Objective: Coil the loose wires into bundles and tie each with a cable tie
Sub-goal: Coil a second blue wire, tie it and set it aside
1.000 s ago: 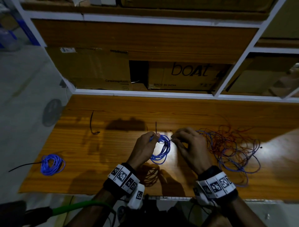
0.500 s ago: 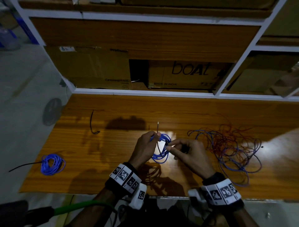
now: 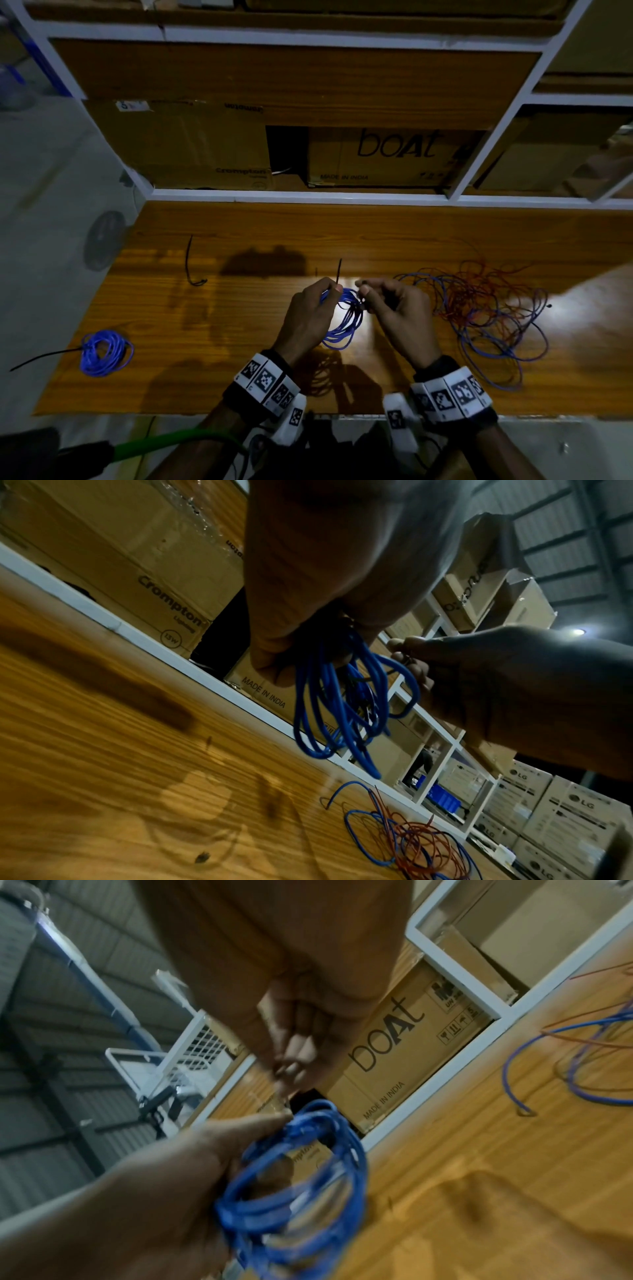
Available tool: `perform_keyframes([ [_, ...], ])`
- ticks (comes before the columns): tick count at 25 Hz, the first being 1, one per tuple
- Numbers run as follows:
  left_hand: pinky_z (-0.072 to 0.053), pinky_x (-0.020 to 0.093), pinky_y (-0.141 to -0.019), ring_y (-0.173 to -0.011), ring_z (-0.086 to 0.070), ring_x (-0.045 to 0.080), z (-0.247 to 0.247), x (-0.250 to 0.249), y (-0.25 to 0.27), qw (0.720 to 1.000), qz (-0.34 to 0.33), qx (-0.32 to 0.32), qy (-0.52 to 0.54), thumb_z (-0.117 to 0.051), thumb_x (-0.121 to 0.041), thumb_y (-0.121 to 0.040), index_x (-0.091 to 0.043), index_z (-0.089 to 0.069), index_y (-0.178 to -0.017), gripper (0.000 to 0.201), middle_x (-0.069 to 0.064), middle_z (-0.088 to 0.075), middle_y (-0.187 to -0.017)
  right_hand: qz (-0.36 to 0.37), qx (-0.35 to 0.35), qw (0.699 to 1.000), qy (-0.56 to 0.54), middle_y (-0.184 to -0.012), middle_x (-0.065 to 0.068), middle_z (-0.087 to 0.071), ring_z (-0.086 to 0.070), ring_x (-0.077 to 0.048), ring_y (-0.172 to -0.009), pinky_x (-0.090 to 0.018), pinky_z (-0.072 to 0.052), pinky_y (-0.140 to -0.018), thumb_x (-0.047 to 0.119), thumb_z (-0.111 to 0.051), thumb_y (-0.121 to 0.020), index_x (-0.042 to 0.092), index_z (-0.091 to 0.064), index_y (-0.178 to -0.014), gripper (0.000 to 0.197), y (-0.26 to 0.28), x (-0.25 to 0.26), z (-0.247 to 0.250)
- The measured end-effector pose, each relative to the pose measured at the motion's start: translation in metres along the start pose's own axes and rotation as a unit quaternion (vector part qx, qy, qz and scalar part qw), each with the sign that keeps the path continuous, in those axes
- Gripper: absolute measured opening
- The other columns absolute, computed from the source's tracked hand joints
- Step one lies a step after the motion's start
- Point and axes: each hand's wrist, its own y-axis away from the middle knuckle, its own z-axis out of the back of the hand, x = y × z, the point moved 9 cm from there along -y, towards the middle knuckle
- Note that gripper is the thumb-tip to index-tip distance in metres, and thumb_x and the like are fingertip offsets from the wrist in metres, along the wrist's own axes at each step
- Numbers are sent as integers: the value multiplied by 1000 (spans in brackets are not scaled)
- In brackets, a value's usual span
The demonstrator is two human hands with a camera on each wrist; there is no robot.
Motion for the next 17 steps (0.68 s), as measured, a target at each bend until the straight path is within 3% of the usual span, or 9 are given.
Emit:
perform_keyframes([
  [2, -34, 19, -57, -65, -54, -2, -2, -2, 2, 1000, -11, -5, -13, -46, -38, -105, -27, -60, -88, 24, -11, -61, -74, 7, -47, 999, 14, -73, 8, -75, -71, -3, -67, -25, -57, -63, 23, -71, -93, 18, -79, -93, 10, -7, 5, 8],
  [5, -38, 26, -61, -69, -57, 1, -4, -6, 5, 999, -28, -8, -13, -47, -39, -104, -27, -62, -91, 23, -11, -63, -77, 15, -96, 995, 15, -67, 9, -73, -69, 2, -62, -13, -51, -57, 20, -72, -92, 17, -78, -88, 9, -7, 14, 7],
  [11, -44, 27, -65, -74, -61, 1, -5, -10, 6, 998, -49, -11, -29, -47, -38, -104, -28, -63, -92, 22, -11, -66, -81, 25, -125, 992, -5, -70, 14, -72, -70, -2, -63, -28, -59, -57, 21, -71, -93, 24, -76, -95, 6, -8, 20, -2],
  [17, -30, 15, -56, -62, -54, -3, -1, -11, 4, 997, -49, -21, -56, -47, -37, -105, -25, -64, -93, 24, -13, -60, -72, 30, -122, 992, 3, -69, 11, -72, -70, -1, -64, -31, -59, -60, 20, -71, -93, 23, -77, -97, 8, -9, 20, -3],
])
